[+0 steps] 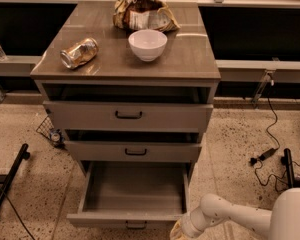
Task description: Close bottom drawer
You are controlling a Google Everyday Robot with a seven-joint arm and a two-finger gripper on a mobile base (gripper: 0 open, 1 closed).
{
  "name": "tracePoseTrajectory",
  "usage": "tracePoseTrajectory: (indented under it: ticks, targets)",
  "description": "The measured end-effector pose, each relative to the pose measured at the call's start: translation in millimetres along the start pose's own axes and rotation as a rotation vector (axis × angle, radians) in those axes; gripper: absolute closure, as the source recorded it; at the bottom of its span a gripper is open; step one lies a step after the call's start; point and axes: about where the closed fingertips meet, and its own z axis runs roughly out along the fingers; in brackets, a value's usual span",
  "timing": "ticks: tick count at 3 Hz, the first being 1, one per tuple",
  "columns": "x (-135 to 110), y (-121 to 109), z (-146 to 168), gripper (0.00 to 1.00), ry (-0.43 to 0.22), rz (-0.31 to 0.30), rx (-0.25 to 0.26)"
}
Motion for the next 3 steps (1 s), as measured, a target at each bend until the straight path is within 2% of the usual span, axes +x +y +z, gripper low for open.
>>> tracePoseTrajectory:
  ticks: [1,3]
  targets:
    - [-2.1,-1.3,8.6,1.00,-0.003,-0.007,0.030]
    - [-19.3,-23.9,31.4,1.00,0.024,-0.044,0.061]
